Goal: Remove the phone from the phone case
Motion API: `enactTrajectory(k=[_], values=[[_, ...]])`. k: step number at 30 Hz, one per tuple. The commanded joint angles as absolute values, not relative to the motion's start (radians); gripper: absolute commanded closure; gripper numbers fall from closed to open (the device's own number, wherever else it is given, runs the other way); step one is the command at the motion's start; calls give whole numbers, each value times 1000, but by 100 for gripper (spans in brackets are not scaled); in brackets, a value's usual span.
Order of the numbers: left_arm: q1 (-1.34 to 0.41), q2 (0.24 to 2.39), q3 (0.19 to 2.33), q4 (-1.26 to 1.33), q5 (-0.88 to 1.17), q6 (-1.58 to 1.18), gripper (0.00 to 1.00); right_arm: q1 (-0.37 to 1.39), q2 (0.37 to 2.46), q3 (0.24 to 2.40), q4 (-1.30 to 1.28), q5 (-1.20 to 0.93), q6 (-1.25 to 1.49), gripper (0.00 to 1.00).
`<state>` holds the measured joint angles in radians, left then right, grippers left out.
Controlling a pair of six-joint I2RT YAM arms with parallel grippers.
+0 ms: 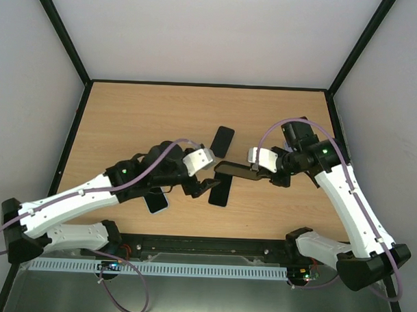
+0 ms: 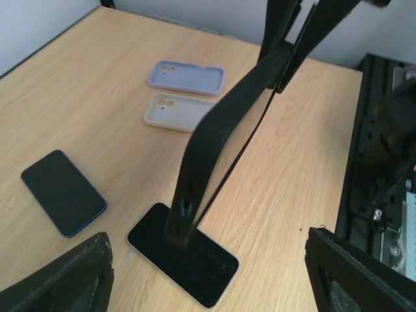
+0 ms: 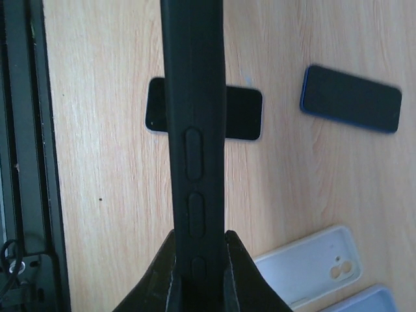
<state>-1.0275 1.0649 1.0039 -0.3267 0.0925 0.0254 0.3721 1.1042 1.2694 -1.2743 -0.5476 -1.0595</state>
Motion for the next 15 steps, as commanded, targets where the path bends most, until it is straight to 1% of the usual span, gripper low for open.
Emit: enactTrajectory(k=[1, 3, 7, 10, 14, 15], values=[[-1032, 1150, 1093, -379, 164, 137, 22, 479, 1117, 1332, -1289, -529, -1060, 98], [-1031, 1211, 1140, -416, 194, 187, 27, 530, 1119, 1333, -1287, -527, -1035, 98], [-1030, 1316, 1228, -484, 257, 223, 45, 577, 1115, 1338, -1287, -518, -997, 98], [-1031, 1358, 1249, -506, 298, 235, 56, 582, 1104, 1336, -1287, -503, -987, 98], [-1028, 1379, 1257, -530, 330, 243, 75, 583, 1088, 1335, -1276, -501, -972, 98], [-1026, 1379, 1251, -523, 339, 235, 77, 583, 1084, 1335, -1272, -500, -968, 98]])
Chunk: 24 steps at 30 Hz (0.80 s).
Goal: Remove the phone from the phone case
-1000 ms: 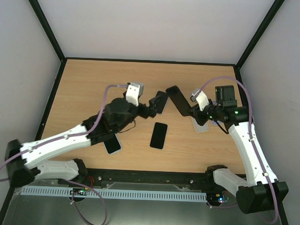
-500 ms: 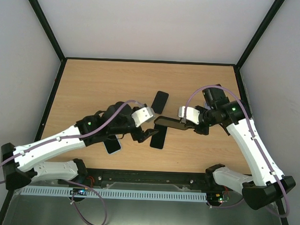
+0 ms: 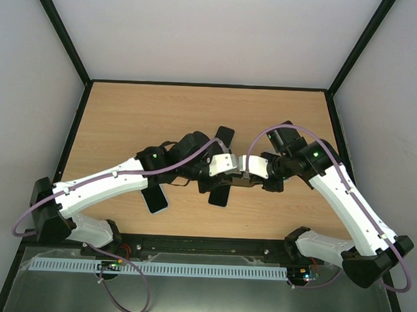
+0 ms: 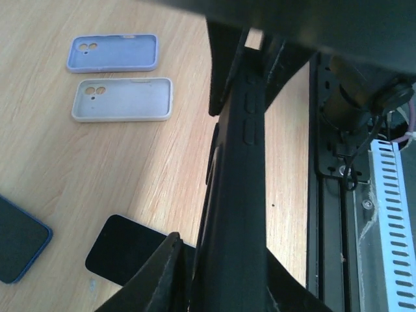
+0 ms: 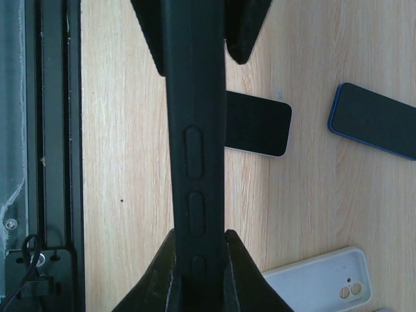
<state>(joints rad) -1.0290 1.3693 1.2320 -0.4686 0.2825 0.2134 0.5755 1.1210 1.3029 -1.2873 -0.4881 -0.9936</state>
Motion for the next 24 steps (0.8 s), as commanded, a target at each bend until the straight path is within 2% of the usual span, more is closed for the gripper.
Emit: enactTrajectory(k=[1, 6, 7, 8, 9, 13, 15, 18, 24], values=[[-1024, 1375, 1241, -507, 350, 224, 79, 583, 1080, 1333, -1266, -499, -963, 98], [-989, 1315, 1157, -381, 419, 129, 85, 583, 1066, 1330, -1206, -489, -882, 96], [-974, 1289, 1126, -336, 437, 104, 86, 583, 1061, 1333, -1191, -488, -861, 87], [-960, 1262, 1094, -288, 452, 58, 86, 582, 1053, 1337, -1175, -490, -843, 70], [-945, 1231, 1063, -231, 464, 20, 86, 580, 1046, 1340, -1156, -488, -824, 56], [-885, 1115, 918, 27, 477, -142, 86, 539, 1024, 1376, -1071, -513, -748, 27], [-870, 1081, 840, 175, 438, -234, 86, 476, 1029, 1397, -1004, -575, -685, 23], [-868, 1063, 753, 423, 341, -373, 87, 359, 1059, 1403, -859, -667, -487, 21], [-869, 1095, 609, 901, 92, -588, 88, 54, 1054, 1177, -362, -957, 115, 23]])
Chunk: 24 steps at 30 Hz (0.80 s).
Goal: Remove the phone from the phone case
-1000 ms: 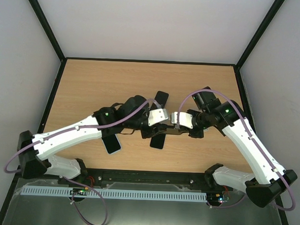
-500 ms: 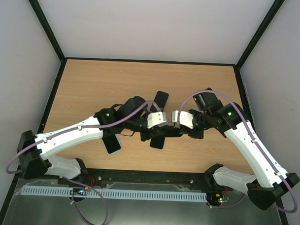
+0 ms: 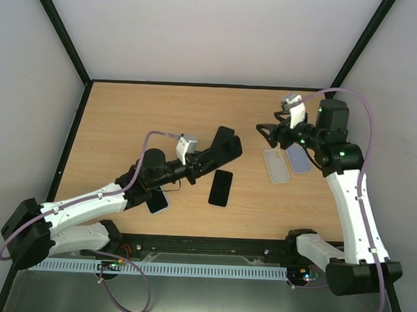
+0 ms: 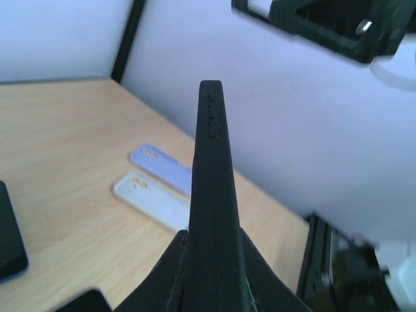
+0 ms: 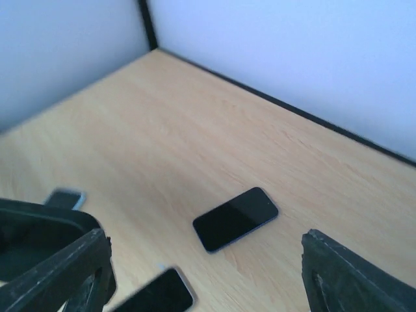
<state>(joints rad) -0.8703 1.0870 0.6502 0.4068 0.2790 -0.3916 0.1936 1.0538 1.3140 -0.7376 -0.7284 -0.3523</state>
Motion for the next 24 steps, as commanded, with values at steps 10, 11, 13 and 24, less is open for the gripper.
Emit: enactTrajectory(k=[10, 11, 13, 24], values=[[-892, 1328, 648, 1361, -4, -758, 89, 10, 952, 741, 457, -1212, 804, 18], [-896, 1356, 659, 1403, -1, -779, 89, 12, 951, 729, 491, -1223, 825, 17], [-898, 1413, 683, 1468, 15, -826, 89, 16, 946, 705, 575, -1234, 883, 17], [-927, 1632, 815, 1635, 60, -1000, 89, 70, 933, 638, 745, -1191, 1050, 27]])
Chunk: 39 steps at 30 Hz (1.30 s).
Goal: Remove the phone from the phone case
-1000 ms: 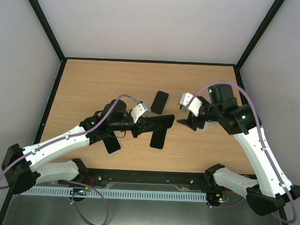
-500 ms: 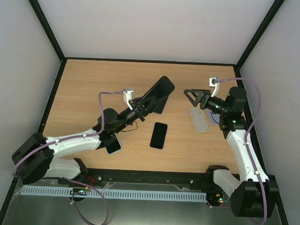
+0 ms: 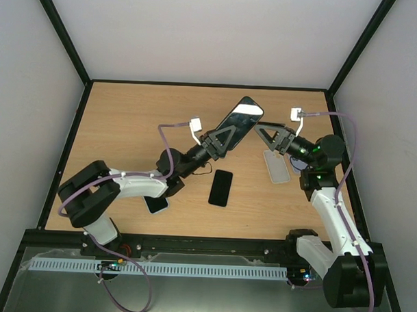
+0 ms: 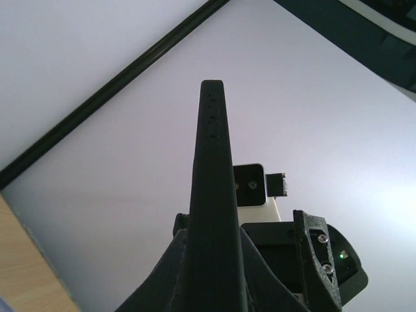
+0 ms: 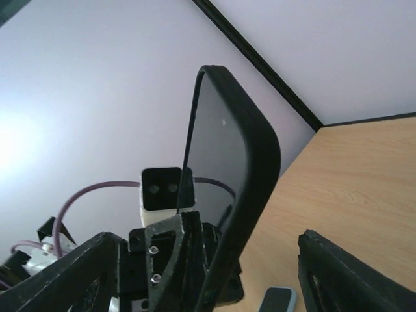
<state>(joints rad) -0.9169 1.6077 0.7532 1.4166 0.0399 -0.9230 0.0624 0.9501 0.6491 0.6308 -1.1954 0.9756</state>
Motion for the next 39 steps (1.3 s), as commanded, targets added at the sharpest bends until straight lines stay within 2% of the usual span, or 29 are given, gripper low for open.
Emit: enactTrajectory(k=[1, 5, 10, 11, 13, 15, 18, 20, 23, 26, 30, 37, 39], values=[[-930, 1642, 821, 1637, 62, -1009, 89, 71, 933, 637, 755, -1188, 1061, 30], [-940, 1674, 839, 1652, 71, -1031, 89, 72, 934, 633, 783, -1161, 1117, 44], [-943, 1683, 850, 1635, 88, -1047, 88, 72, 931, 630, 826, -1152, 1148, 77], [-942, 1682, 849, 1623, 92, -1049, 82, 72, 930, 631, 823, -1151, 1145, 83], [-937, 1673, 839, 1593, 113, -1050, 59, 72, 927, 642, 788, -1152, 1119, 91], [-927, 1643, 792, 1573, 136, -1037, 46, 72, 919, 669, 689, -1159, 1034, 97], [-897, 1554, 655, 1502, 171, -991, 34, 72, 890, 748, 357, -1165, 736, 98], [-869, 1445, 560, 1404, 202, -937, 31, 72, 876, 802, 115, -1173, 438, 98], [-829, 1305, 529, 1038, 287, -793, 29, 73, 884, 894, -282, -1221, 51, 98], [-825, 1222, 610, 674, 352, -567, 30, 85, 914, 960, -566, -1228, -237, 98], [-812, 1206, 699, 440, 456, -409, 31, 129, 939, 993, -739, -1196, -425, 98], [-831, 1252, 784, 351, 573, -297, 36, 166, 940, 1005, -856, -1224, -537, 98], [-836, 1271, 808, 326, 599, -273, 40, 169, 936, 1005, -868, -1242, -538, 98]])
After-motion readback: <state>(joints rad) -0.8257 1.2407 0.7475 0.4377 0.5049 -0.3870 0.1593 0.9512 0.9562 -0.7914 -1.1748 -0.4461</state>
